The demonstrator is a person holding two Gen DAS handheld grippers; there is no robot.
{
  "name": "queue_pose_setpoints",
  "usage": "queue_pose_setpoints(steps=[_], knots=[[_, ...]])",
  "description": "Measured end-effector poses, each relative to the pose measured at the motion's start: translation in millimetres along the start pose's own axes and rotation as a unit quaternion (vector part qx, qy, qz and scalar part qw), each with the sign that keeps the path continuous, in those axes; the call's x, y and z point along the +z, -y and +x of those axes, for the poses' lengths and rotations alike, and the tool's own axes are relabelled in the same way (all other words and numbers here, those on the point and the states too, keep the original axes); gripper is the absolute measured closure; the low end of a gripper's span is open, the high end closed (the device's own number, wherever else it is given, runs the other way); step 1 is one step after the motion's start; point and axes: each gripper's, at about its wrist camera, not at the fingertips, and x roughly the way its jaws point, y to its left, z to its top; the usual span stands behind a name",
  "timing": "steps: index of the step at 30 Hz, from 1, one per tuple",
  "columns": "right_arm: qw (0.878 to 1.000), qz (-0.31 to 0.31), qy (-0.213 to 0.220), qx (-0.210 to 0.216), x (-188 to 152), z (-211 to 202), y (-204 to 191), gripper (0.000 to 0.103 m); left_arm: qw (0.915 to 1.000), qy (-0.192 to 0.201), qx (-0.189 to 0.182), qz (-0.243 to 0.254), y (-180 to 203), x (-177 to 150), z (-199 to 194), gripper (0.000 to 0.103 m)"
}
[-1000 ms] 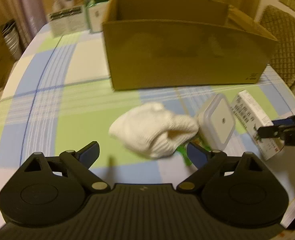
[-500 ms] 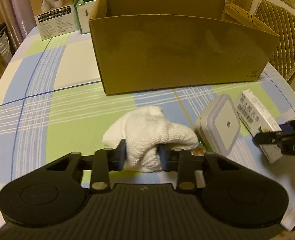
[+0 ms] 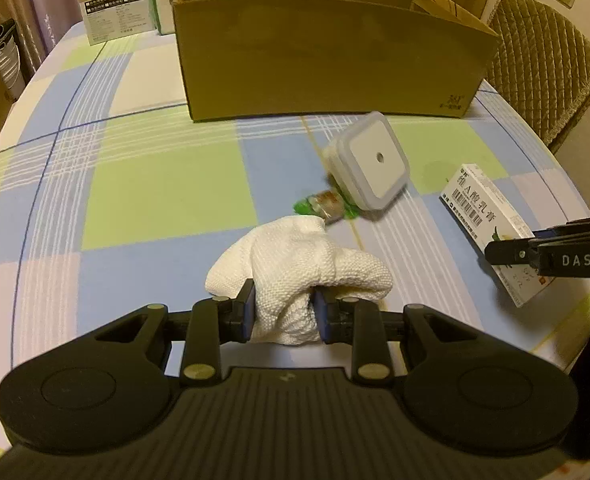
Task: Organize objects
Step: 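Grasp the white knit cloth with the left tool while the right tool holds the ointment box, then carry the cloth with the left tool while the right tool carries the ointment box toward the box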
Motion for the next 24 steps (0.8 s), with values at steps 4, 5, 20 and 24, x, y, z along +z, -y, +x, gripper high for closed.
queue_pose_setpoints(steps=[4,5,20,24], knots=[[1.0,-0.005,-0.003,-0.007,-2,2,2,0.08,1.0,0.003,0.006,0.002,5,-2,1,0.078],[1.0,-0.005,-0.003,-0.007,-2,3,2,0.079,1.0,0.002,0.007,0.004,6,-2,1,0.078],[0.997,-0.064,0.013,-0.049,0,13,-18,0.08,0.9999,0.004,0.015,0.002,9,-2,1,0.078],[0.997,-0.058,0.027,-0.044,-1,-1,-19,0.08,0.9998,0.012,0.014,-0.003,11,-1,-10,0.079]])
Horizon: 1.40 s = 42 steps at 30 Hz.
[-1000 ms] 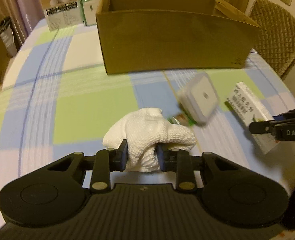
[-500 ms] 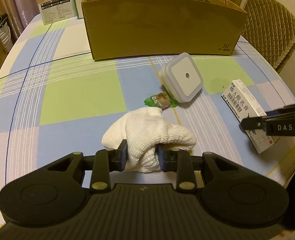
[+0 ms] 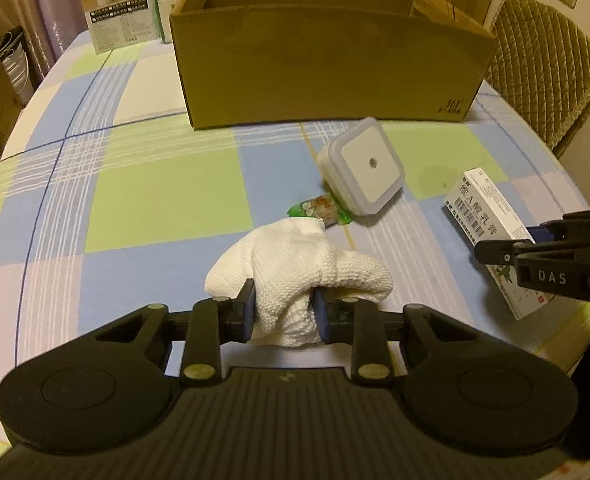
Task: Organize objects
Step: 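Carry the cloth with the left tool while the right tool carries the ointment box toward the box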
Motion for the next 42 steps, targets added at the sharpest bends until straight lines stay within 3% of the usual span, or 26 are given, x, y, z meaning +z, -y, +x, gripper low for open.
queue_pose_setpoints(steps=[18,42], knots=[[0.998,0.017,0.056,0.013,7,-76,-6,0.08,0.9989,0.041,-0.016,-0.014,27,6,-64,0.079],[0.998,0.006,0.067,0.014,3,-104,-13,0.08,0.998,0.059,-0.024,0.0,42,8,-96,0.079]])
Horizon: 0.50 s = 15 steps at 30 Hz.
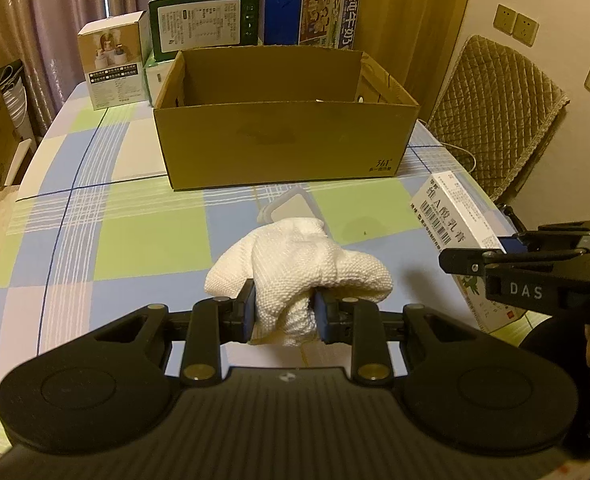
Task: Organize objects
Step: 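Carry the cloth with the left tool while the right tool carries the ointment box toward the box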
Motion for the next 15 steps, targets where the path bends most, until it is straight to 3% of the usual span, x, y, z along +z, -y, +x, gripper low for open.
queue_pose_setpoints(steps=[8,15], knots=[[1.0,0.0,0.01,0.003,22,-6,7,0.08,0.9999,0.012,-0.007,0.001,-6,24,-3,0.079],[1.0,-0.006,0.013,0.017,72,-9,18,0.08,0.9992,0.026,-0.017,0.023,-17,76,-3,0.079]])
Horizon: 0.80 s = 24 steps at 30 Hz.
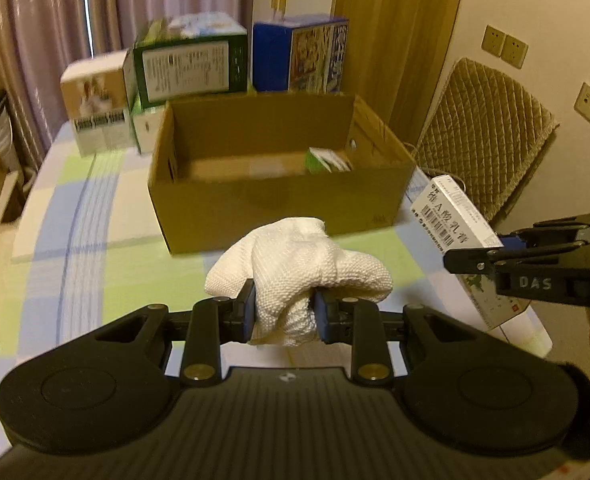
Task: Organize objects
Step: 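Carry the cloth with the left tool while the right tool carries the ointment box toward the box, then open the left tool over the box while the right tool releases the ointment box inside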
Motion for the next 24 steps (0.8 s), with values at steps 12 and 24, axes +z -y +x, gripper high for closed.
queue_pose_setpoints(steps=[12,24], knots=[[1.0,-0.025,0.017,-0.001,104,16,11,0.08,1.0,0.0,0.008,0.001,-36,107,37,0.079],[1.0,-0.02,-0.018,-0.004,141,67,31,0.08,0.9989,-0.037,0.022,0.017,-52,142,91,0.079]])
